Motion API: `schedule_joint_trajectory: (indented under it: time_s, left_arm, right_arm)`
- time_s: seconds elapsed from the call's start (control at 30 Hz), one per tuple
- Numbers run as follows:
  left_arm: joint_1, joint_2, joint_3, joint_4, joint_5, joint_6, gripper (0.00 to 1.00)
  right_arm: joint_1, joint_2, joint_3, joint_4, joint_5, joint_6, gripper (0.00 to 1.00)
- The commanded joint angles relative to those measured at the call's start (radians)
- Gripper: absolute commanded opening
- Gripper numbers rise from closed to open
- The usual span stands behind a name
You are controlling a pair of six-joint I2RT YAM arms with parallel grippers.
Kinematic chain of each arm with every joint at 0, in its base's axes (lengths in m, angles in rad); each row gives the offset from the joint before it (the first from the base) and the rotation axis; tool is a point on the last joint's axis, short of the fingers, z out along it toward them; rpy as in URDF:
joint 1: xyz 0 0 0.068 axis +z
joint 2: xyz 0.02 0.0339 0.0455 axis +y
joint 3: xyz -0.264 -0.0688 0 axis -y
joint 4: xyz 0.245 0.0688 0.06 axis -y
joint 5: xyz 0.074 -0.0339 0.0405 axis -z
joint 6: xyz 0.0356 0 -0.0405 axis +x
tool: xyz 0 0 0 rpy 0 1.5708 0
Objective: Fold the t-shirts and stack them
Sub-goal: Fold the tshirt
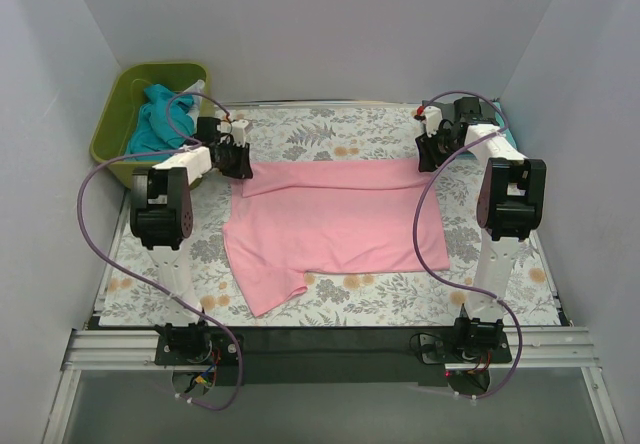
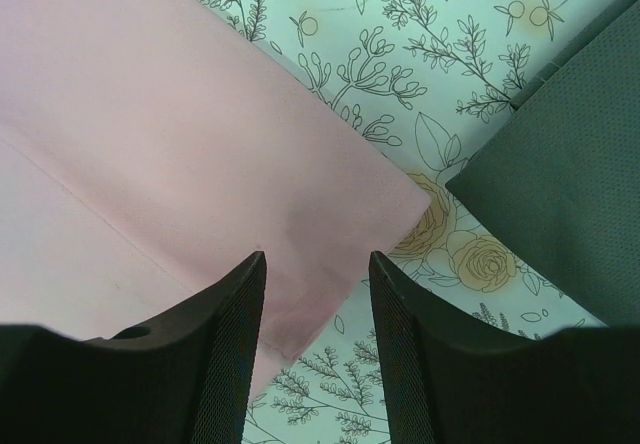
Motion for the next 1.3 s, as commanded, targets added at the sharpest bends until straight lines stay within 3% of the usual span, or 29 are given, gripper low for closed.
schedule_joint_trajectory:
  time_s: [0.0, 0.13, 0.47, 0.53, 0.6, 0.67, 0.8, 0.97, 1.1, 1.27]
  left_arm:
    - [-0.002, -0.136, -0.024, -0.005, 0.057, 0.009, 0.12]
    - [-0.002, -0.209, -0.070, -0.030, 0.129, 0.029, 0.01]
    - [-0.008, -0.308, -0.280, -0.181, 0.219, 0.288, 0.00]
    - [-0.010, -0.324, -0.322, -0.203, 0.215, 0.375, 0.04]
    - [-0.011, -0.351, -0.360, -0.220, 0.215, 0.468, 0.21]
    - [-0.011, -0.376, -0.341, -0.231, 0.238, 0.521, 0.29]
    - [-0.013, -0.322, -0.215, -0.216, 0.291, 0.437, 0.39]
    - [-0.046, -0.142, -0.034, -0.160, 0.303, 0.173, 0.53]
    - [-0.103, -0.042, 0.077, -0.117, 0.282, 0.058, 0.56]
    - [-0.209, -0.021, 0.053, -0.096, 0.261, 0.024, 0.51]
  right_arm:
    - [0.002, -0.013, 0.036, -0.017, -0.008, -0.009, 0.45]
    - [0.002, -0.028, 0.023, -0.017, -0.008, -0.014, 0.45]
    - [0.002, -0.051, -0.008, -0.018, 0.003, -0.034, 0.44]
    - [0.002, -0.053, -0.011, -0.020, 0.005, -0.040, 0.44]
    - [0.002, -0.053, -0.011, -0.023, 0.006, -0.044, 0.44]
    - [0.002, -0.051, -0.007, -0.027, 0.009, -0.044, 0.44]
    - [0.004, -0.041, 0.004, -0.035, 0.009, -0.041, 0.44]
    - [0.010, -0.018, 0.015, -0.037, 0.006, -0.034, 0.41]
    - [0.010, 0.008, 0.029, -0.038, 0.023, -0.023, 0.39]
    - [0.010, 0.009, 0.001, -0.050, 0.077, -0.061, 0.29]
